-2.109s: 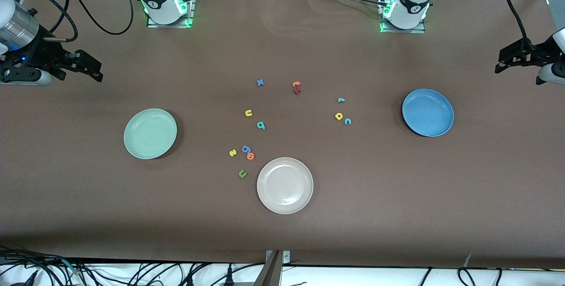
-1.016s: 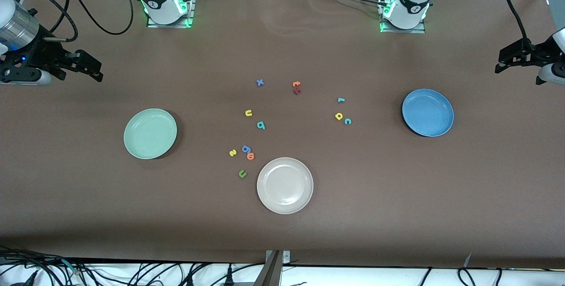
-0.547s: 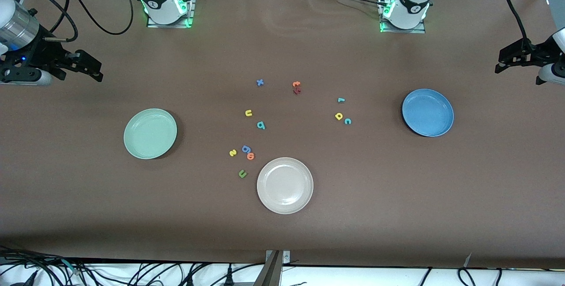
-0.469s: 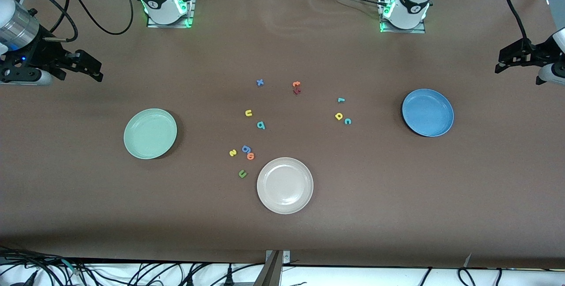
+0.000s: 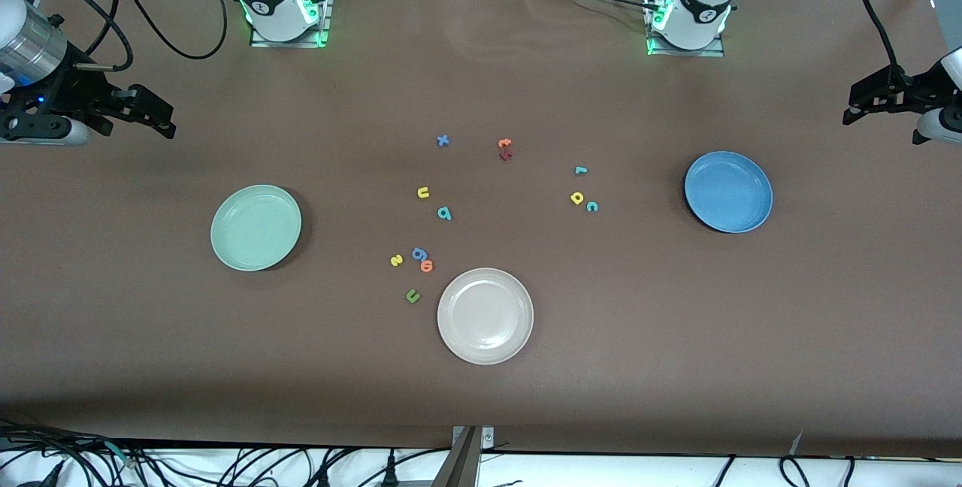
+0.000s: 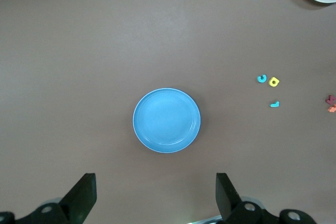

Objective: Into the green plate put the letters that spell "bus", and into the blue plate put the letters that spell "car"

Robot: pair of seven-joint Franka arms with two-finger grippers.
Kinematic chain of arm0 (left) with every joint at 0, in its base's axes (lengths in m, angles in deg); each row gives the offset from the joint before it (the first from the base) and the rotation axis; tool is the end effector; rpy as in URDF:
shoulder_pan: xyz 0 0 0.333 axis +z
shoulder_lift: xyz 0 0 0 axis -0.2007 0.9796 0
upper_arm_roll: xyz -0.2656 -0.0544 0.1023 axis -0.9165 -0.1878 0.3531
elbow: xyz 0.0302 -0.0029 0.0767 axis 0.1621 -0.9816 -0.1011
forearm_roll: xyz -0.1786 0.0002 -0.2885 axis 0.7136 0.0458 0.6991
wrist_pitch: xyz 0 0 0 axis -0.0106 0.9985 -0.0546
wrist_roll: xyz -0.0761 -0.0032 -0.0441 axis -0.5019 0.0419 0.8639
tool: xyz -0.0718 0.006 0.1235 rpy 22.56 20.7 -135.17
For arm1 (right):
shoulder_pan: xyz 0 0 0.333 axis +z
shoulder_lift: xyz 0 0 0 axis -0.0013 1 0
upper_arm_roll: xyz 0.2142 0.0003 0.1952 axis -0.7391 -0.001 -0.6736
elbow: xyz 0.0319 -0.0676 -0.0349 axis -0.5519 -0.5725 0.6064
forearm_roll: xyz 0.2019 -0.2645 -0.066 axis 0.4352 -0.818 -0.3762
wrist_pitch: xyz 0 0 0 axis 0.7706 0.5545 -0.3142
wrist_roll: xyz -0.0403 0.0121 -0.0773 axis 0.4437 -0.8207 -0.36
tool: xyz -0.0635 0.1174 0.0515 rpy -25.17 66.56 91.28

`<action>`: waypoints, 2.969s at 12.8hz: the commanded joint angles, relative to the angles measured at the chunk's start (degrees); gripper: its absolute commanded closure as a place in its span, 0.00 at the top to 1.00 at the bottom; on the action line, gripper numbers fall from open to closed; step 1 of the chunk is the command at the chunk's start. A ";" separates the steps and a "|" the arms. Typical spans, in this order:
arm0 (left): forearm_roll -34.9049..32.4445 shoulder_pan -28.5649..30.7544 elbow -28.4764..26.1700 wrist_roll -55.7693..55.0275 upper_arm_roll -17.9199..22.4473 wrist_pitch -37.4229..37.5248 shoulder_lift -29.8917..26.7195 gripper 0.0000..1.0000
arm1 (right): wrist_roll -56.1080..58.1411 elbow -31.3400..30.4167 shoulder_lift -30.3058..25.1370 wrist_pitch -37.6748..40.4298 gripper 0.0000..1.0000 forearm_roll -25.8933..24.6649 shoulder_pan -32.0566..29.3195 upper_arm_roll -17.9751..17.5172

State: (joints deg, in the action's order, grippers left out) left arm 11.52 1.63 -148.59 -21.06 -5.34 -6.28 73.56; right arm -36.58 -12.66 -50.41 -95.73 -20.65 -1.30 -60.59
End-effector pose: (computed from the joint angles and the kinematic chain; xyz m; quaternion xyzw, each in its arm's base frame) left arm 0.5020 0.0210 0.5633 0.9887 -0.1425 -0.0463 0.0069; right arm 0.4928 0.0383 0.5319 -0.9998 0.0197 -0.0063 0.0018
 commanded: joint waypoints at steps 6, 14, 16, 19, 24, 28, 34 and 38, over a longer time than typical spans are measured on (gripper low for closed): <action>0.90 0.15 0.98 -0.57 -0.05 0.91 -0.02 1.00 | -0.31 1.06 -0.06 1.25 1.00 0.38 0.17 -0.07; 0.90 0.15 0.98 -0.57 -0.14 0.91 -0.02 1.00 | 0.21 1.06 0.38 3.00 1.00 -0.23 0.52 -0.85; 0.90 0.15 0.98 -0.57 -0.41 0.91 -0.02 1.00 | -0.05 1.06 1.34 7.13 1.00 -0.32 1.48 -1.30; 0.90 0.15 0.98 -0.57 -0.05 0.91 -0.02 1.00 | -0.31 0.88 3.89 10.30 1.00 -0.32 5.60 -1.30; 0.90 0.15 0.98 -0.57 -0.14 0.91 -0.02 1.00 | -15.31 0.44 8.63 4.35 1.00 -0.58 16.93 -1.21; 0.90 0.15 0.98 -0.48 0.03 0.91 -0.02 1.00 | -30.07 -0.26 19.68 -9.87 1.00 -4.87 25.81 -1.21; 0.90 0.33 1.24 -0.48 0.30 0.91 0.59 1.00 | -48.64 -0.26 35.16 -31.75 0.95 -11.57 33.39 -1.12; 1.34 1.81 0.37 1.09 1.69 1.43 7.44 1.00 | -48.74 0.35 40.88 -43.81 0.71 -10.87 33.74 -1.21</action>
State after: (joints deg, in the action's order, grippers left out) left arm 11.52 1.95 -149.23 -21.06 -4.68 -5.77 77.11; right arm -84.15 -13.85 -11.76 -136.10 -31.15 31.79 -62.10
